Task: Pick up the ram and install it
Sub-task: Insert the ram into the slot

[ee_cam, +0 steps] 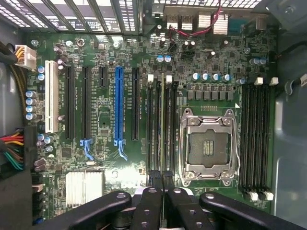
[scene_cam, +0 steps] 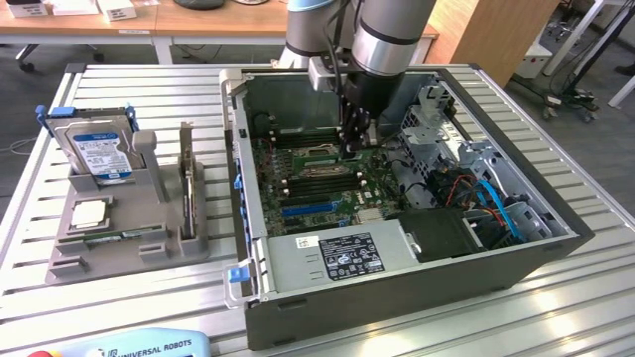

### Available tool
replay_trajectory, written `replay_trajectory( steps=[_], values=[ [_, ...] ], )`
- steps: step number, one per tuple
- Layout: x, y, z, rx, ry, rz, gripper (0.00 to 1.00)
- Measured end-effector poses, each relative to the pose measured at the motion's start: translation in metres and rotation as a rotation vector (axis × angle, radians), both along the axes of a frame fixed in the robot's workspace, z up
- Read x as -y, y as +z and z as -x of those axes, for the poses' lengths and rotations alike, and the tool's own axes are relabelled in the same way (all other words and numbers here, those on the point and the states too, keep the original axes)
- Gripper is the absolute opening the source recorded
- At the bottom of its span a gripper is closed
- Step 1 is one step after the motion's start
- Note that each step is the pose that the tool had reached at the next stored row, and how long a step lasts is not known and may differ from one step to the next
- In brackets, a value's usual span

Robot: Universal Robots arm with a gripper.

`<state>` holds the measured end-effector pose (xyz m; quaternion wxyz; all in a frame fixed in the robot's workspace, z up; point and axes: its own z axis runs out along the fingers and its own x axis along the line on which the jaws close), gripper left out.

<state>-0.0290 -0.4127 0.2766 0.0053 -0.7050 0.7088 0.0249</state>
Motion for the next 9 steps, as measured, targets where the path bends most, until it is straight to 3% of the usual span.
replay_trajectory(
  steps=[9],
  values=[
    [0.0000,-0.0074,0.0000,-0.0002,0.000,0.0003,0.11]
  ],
)
